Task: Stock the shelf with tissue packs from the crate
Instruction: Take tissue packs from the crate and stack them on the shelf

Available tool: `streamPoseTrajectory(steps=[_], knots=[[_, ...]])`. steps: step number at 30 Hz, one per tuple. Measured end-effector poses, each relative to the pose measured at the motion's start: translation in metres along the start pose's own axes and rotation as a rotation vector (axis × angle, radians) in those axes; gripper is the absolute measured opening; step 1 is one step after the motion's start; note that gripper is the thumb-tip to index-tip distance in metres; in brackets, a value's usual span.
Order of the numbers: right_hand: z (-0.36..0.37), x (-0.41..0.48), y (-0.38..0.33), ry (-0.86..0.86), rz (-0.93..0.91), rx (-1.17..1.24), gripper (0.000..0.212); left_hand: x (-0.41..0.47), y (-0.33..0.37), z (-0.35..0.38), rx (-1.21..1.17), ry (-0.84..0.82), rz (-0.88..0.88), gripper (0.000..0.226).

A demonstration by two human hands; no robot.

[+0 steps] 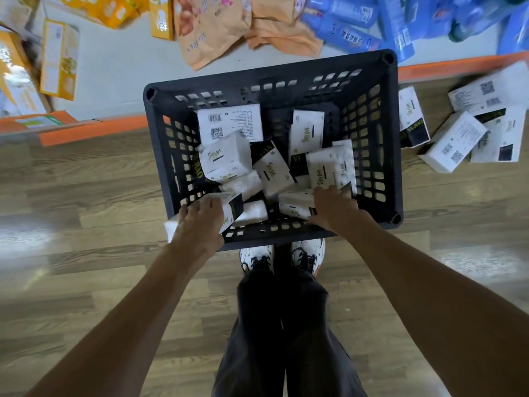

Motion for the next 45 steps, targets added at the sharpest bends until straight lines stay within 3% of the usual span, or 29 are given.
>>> streamPoseTrajectory(steps=[6, 11, 20, 25, 34, 40, 45], knots=[[-0.003, 0.001, 0.0, -0.001, 0.004, -0.008, 0.07, -0.004, -0.004, -0.004, -0.028, 0.038, 0.023, 0.069], [-0.01, -0.009, -0.008, 0.119, -0.021, -0.129, 0.055, -0.008, -0.005, -0.011, -0.047, 0.038, 0.022, 0.067], [-0.053, -0.046, 0.001, 0.282, -0.048, -0.074, 0.056, -0.025, 0.003, -0.052, -0.064, 0.137, 0.074, 0.073], [-0.082, -0.069, 0.001, 0.392, -0.064, -0.046, 0.061, -0.038, 0.01, -0.09, -0.07, 0.168, 0.101, 0.075], [-0.158, -0.15, 0.009, 0.608, -0.087, -0.002, 0.042, -0.085, 0.021, -0.168, -0.029, 0.198, 0.118, 0.072], [-0.215, -0.223, 0.026, 0.655, -0.094, 0.063, 0.038, -0.135, 0.022, -0.248, -0.035, 0.235, 0.086, 0.08], [-0.273, -0.311, 0.041, 0.716, -0.062, -0.018, 0.048, -0.196, 0.025, -0.333, 0.009, 0.329, 0.099, 0.076]])
Point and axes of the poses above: each hand's wrist, its own x-axis towards the middle knuckle, its own z-axis out of the palm, y = z × x, the point moved 7 cm from there along x, towards the middle knuckle, and after that the axes turned 1 degree about -x, right-handed, at the moved point
